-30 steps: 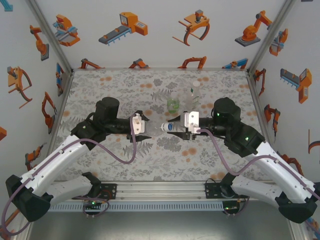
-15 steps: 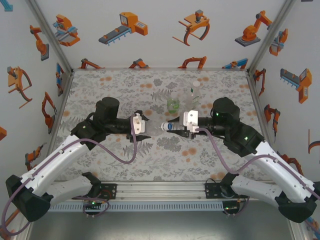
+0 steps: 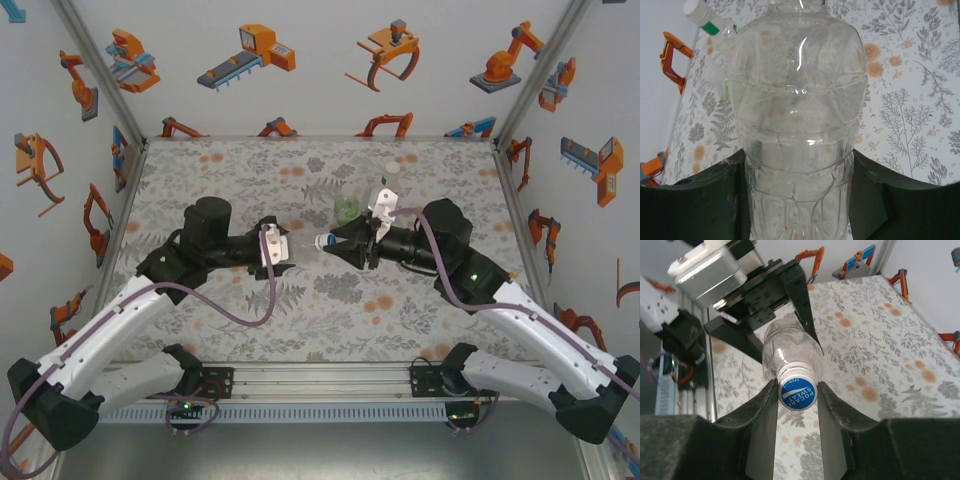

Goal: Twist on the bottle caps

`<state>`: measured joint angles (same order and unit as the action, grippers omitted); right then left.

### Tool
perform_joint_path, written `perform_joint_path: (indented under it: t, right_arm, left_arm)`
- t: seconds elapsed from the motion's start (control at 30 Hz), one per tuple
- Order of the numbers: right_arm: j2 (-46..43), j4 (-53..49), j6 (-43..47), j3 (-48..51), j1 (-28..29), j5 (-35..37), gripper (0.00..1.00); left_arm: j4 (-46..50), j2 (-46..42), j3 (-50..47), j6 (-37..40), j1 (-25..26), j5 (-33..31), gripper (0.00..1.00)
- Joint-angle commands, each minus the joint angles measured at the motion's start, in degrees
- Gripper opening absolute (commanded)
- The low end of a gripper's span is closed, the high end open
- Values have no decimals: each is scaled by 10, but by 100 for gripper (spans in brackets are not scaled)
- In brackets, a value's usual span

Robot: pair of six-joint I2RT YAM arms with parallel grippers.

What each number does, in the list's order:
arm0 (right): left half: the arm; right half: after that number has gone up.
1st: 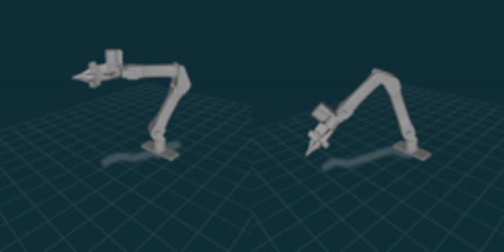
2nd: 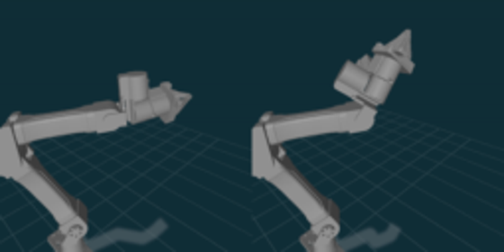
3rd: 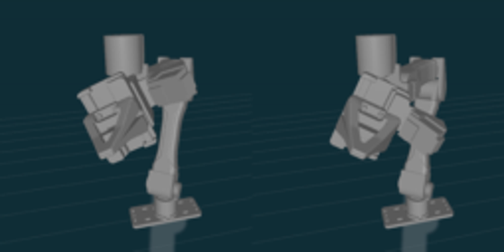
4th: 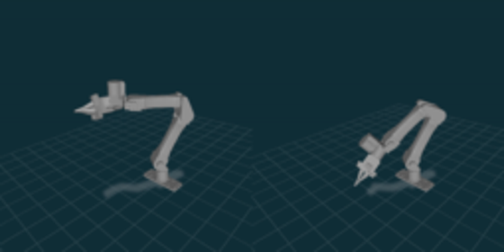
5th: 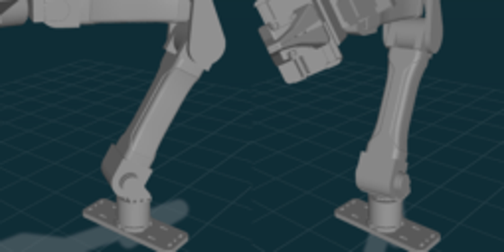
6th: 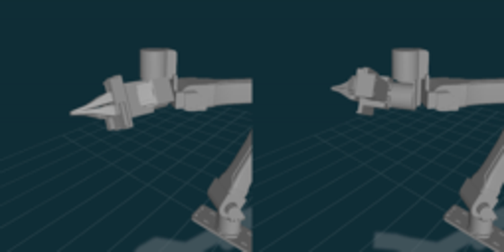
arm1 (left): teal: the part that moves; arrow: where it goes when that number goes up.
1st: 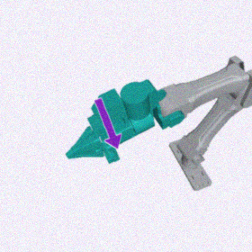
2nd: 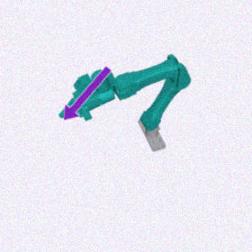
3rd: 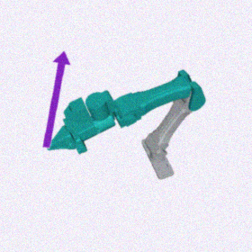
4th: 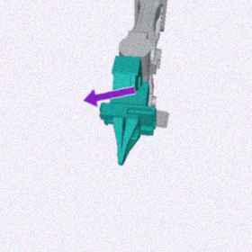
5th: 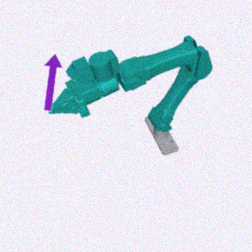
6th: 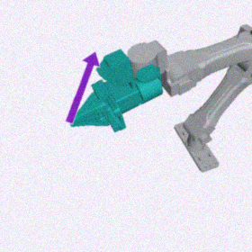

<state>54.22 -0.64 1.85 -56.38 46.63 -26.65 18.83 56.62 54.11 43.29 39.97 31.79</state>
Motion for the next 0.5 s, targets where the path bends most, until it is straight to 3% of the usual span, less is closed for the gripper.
perform_joint_path:
  t: [0.0, 0.23, 0.47]
  right_arm:
    - [13, 120, -169, 34, 1, 66, 0]
    - [32, 222, -393, 85, 2, 166, 0]
    - [41, 218, -549, 100, 2, 250, 0]
  left_arm:
    - [-63, -14, -2, -16, 4, 21, 0]
    - [-81, -16, -7, -29, -1, -28, 0]
    - [-95, -16, -11, -39, -4, -55, 0]
